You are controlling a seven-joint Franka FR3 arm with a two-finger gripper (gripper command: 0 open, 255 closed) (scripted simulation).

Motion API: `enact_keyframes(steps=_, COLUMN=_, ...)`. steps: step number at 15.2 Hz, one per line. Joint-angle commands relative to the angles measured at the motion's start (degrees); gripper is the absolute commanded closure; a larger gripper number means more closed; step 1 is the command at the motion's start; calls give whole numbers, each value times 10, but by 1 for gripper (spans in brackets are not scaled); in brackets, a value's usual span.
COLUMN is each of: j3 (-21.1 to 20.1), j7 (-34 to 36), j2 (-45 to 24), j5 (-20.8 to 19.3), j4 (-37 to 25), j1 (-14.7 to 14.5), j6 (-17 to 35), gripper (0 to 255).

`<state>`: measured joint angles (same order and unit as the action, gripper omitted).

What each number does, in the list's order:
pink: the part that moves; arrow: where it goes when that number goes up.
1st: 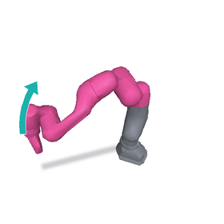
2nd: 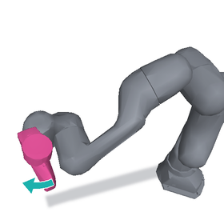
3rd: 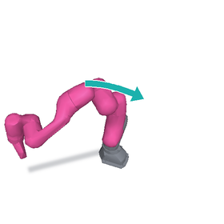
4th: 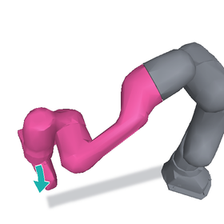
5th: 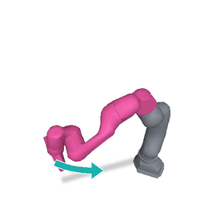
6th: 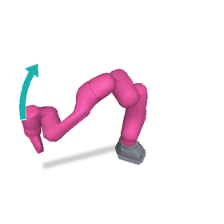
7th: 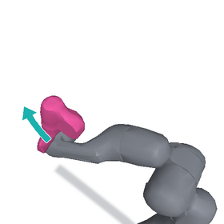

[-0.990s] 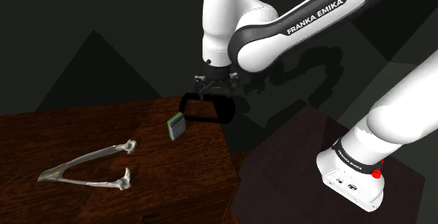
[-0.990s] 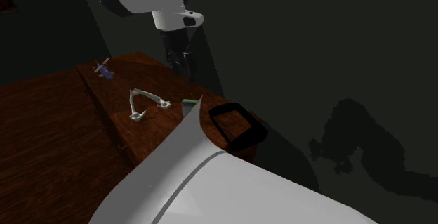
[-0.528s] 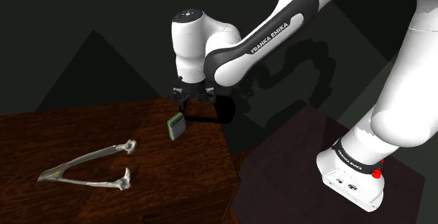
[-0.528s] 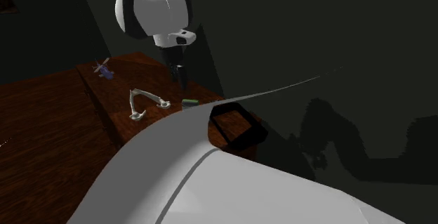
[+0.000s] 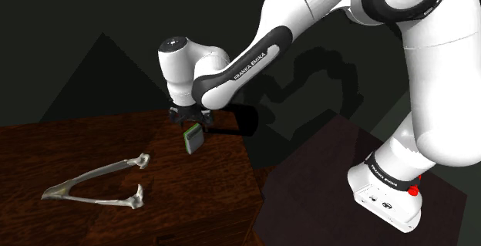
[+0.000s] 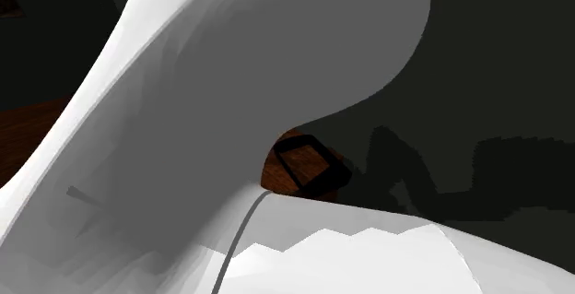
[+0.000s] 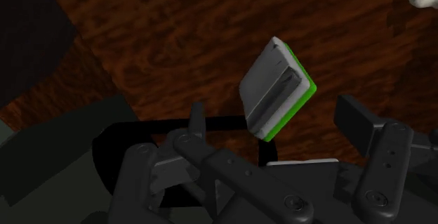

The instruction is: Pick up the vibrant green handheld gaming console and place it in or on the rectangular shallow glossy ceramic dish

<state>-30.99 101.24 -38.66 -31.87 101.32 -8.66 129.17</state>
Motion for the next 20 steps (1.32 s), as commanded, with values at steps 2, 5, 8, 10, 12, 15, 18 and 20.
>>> enact_keyframes(steps=2, j3=26, j7=26, j2=-73, j5=-10, j4=-90, j1=-38, j6=-19, gripper=0)
enact_keyframes(steps=5, j3=41, j7=37, j2=-120, j5=-13, j4=-147, j1=-58, j6=-27, gripper=0)
enact_keyframes(steps=8, j3=47, j7=39, j2=-135, j5=-20, j4=-150, j1=-61, j6=-15, gripper=0)
enact_keyframes(steps=10, j3=52, j7=41, j2=-145, j5=-24, j4=-152, j1=-62, j6=-7, gripper=0)
enact_keyframes(steps=12, j3=55, j7=42, j2=-154, j5=-27, j4=-155, j1=-64, j6=-1, gripper=0)
enact_keyframes(steps=15, j3=55, j7=42, j2=-154, j5=-27, j4=-155, j1=-64, j6=-1, gripper=0)
enact_keyframes(steps=18, j3=55, j7=42, j2=-154, j5=-27, j4=-155, j1=-64, j6=-1, gripper=0)
enact_keyframes(steps=20, j3=55, j7=42, j2=-154, j5=-27, j4=-155, j1=-64, j6=-1, gripper=255)
